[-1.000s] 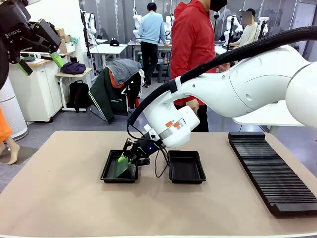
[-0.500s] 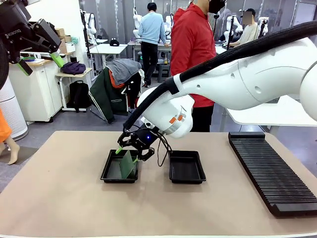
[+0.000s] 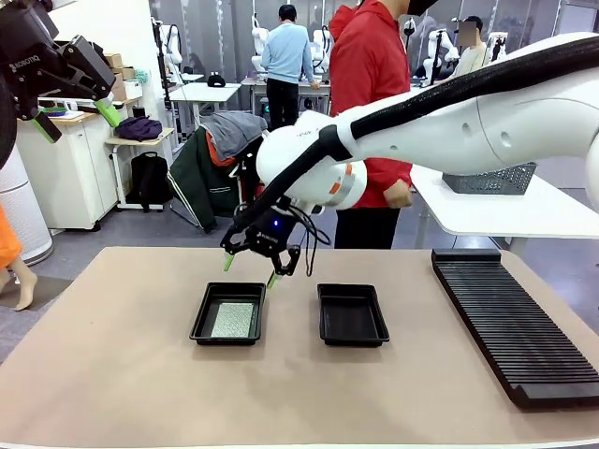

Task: Inspect and transfer BCBs to ESD trays.
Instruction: Pick up the Blank PCB from the PCB Rack and place it in the left ESD tray.

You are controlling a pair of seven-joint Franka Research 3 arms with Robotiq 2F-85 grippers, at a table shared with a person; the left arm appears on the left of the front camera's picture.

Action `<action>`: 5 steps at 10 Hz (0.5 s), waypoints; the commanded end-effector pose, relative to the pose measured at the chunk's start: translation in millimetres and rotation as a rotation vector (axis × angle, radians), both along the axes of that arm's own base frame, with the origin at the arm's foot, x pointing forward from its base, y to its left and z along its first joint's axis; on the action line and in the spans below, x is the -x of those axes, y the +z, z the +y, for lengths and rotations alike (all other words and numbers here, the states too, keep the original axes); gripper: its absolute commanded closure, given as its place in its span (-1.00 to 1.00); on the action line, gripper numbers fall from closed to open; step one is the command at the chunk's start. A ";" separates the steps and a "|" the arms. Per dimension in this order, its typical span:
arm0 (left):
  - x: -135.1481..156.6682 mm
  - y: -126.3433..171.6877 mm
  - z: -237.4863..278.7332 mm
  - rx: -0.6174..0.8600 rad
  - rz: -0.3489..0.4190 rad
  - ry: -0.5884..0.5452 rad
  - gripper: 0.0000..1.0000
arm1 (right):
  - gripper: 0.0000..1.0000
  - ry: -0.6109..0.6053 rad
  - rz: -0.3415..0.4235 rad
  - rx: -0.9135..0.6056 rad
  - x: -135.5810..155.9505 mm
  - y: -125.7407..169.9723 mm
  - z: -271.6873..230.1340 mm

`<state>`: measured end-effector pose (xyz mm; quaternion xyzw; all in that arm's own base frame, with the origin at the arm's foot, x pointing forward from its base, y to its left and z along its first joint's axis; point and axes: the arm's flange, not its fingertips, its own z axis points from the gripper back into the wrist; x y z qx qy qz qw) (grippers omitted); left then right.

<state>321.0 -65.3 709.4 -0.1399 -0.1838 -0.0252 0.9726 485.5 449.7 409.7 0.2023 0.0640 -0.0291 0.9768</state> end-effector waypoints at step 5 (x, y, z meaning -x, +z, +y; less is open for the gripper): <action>-0.3 -1.1 0.8 0.001 0.004 0.001 -1.00 | -1.00 -0.014 0.033 0.155 -2.4 37.4 13.1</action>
